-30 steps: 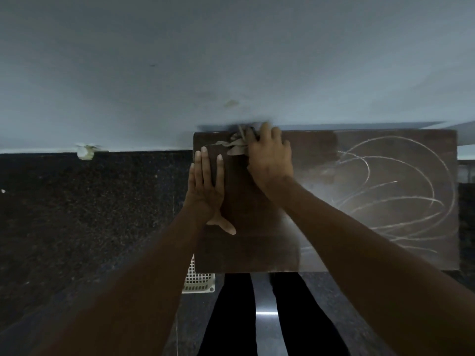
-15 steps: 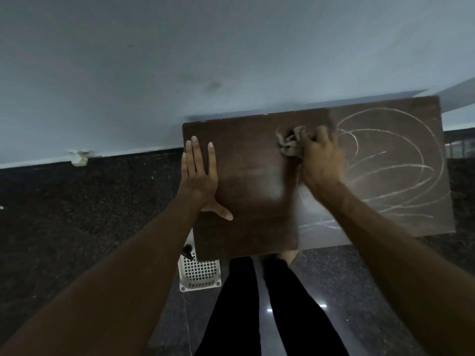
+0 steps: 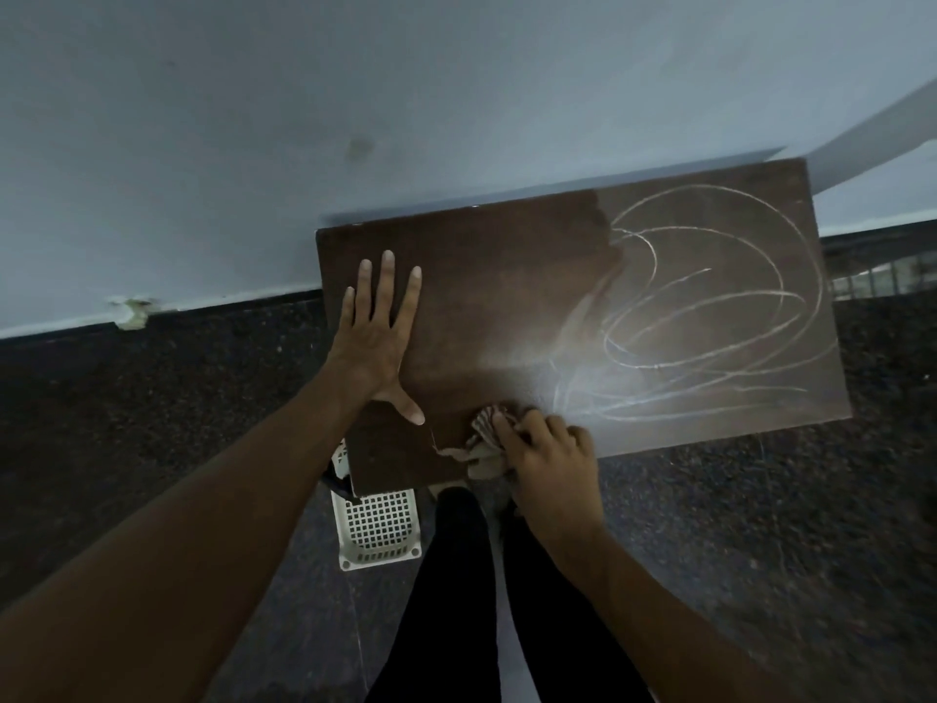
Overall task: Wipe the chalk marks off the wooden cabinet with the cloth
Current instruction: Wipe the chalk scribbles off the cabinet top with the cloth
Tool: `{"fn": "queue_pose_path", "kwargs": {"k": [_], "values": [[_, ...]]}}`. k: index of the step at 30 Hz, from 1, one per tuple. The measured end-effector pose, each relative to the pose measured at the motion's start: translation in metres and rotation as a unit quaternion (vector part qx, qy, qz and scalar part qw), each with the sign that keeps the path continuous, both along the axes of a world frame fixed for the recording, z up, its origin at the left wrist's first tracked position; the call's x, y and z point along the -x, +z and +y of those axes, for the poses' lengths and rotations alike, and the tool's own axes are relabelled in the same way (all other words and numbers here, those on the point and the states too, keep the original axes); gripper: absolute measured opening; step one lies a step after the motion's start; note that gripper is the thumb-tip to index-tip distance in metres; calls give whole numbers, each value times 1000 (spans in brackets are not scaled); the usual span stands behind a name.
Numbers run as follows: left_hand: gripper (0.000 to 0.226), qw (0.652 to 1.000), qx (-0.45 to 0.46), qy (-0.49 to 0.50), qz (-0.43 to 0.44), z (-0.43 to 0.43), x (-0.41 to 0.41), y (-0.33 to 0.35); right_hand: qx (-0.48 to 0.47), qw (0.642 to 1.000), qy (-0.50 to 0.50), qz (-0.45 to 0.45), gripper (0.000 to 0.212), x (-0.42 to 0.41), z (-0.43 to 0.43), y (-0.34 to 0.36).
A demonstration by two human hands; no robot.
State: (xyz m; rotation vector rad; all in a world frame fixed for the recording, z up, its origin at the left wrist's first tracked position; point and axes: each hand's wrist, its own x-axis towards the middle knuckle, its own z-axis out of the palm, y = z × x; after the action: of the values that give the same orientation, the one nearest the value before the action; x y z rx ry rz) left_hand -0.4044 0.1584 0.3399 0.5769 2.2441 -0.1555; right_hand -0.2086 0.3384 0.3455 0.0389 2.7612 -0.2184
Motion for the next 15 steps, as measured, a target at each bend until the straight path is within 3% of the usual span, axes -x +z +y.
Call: {"fn": "queue_pose_path", "kwargs": {"k": [4,10,15], "values": [[186,1000,17,-1,-9,3,2,-2,-31,998,-57,23,66,55,34,-2],[187,999,27,6,-17,3,5,-4,-25,983,-180,34,32,175,96,1],[189,1000,29,5,-11,5,5,-6,-43,981,-184,51,31,212,99,-1]]}}
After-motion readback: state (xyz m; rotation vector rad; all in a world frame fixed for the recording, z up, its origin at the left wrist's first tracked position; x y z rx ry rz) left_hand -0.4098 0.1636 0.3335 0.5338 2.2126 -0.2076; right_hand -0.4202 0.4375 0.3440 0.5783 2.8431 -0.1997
